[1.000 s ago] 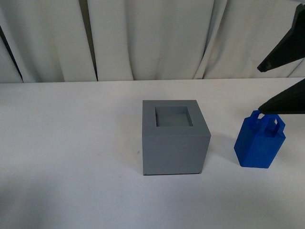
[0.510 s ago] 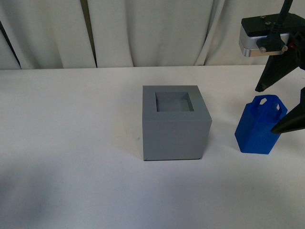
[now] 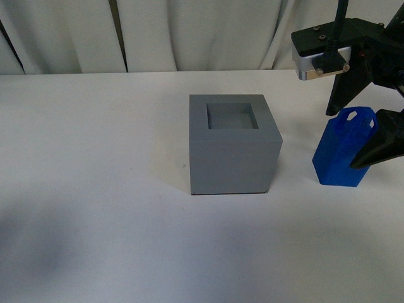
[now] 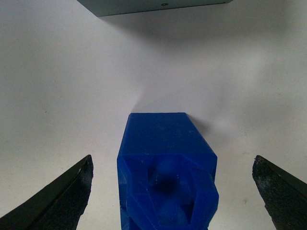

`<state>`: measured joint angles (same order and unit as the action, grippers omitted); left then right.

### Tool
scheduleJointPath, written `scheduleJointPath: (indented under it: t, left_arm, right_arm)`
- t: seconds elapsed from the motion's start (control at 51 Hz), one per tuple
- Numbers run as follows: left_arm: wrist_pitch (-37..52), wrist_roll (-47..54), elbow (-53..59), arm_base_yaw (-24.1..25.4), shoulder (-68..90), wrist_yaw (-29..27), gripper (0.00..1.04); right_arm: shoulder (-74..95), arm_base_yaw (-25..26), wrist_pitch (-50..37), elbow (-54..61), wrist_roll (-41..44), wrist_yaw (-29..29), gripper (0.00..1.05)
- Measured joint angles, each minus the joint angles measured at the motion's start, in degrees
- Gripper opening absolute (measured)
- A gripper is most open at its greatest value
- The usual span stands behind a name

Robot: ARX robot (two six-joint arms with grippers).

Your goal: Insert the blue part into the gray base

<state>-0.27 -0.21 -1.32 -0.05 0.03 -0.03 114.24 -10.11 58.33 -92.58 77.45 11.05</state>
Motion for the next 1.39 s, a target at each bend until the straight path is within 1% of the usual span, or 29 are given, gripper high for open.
scheduleJointPath:
  t: [0.333, 0.373, 0.431, 0.51, 0.588, 0.647, 0.765, 0.863, 0.961, 1.039, 1.176, 1.392]
  left_arm:
    - [0.0, 0.0, 0.0, 0.0, 0.0, 0.0, 0.99]
    - [0.0, 0.0, 0.0, 0.0, 0.0, 0.0, 0.99]
    - [0.0, 0.0, 0.0, 0.0, 0.0, 0.0, 0.99]
    - [0.0, 0.0, 0.0, 0.0, 0.0, 0.0, 0.99]
    - [0.0, 0.0, 0.0, 0.0, 0.0, 0.0, 0.99]
    - [0.0, 0.0, 0.0, 0.0, 0.0, 0.0, 0.99]
    - [0.0, 0.0, 0.0, 0.0, 0.0, 0.0, 0.99]
    - [0.0, 0.0, 0.0, 0.0, 0.0, 0.0, 0.99]
    - [0.0, 0.0, 0.0, 0.0, 0.0, 0.0, 0.99]
    - [0.0, 0.0, 0.0, 0.0, 0.0, 0.0, 0.99]
    - [0.0, 0.0, 0.0, 0.0, 0.0, 0.0, 0.99]
    - [0.0, 0.0, 0.0, 0.0, 0.0, 0.0, 0.99]
  right_arm:
    - [1.2, -0.5, 0.0, -0.4, 0.8, -2.1, 0.97]
    - [1.3, -0.5, 0.0, -0.4, 0.8, -2.3, 0.96]
    - [1.5, -0.4, -0.1, -0.4, 0.8, -2.5, 0.88]
    - [1.6, -0.3, -0.2, -0.4, 0.9, -2.6, 0.7]
    - [1.6, -0.2, -0.2, -0.4, 0.9, -2.3, 0.55]
    - [1.6, -0.1, -0.2, -0.4, 1.0, -1.9, 0.48]
    - [1.6, 0.1, 0.9, -1.0, 1.2, -0.8, 0.48]
    - [1.4, 0.2, 3.1, -3.7, 1.2, 0.8, 0.48]
    - [0.7, 0.1, 6.3, -7.2, 0.9, 3.0, 0.48]
    - [0.2, -0.4, 10.6, -11.5, 0.0, 6.3, 0.48]
    - [-0.3, -3.2, 14.9, -18.7, -1.6, 7.8, 0.48]
    - [-0.3, -8.6, 15.6, -21.2, -3.5, 6.1, 0.48]
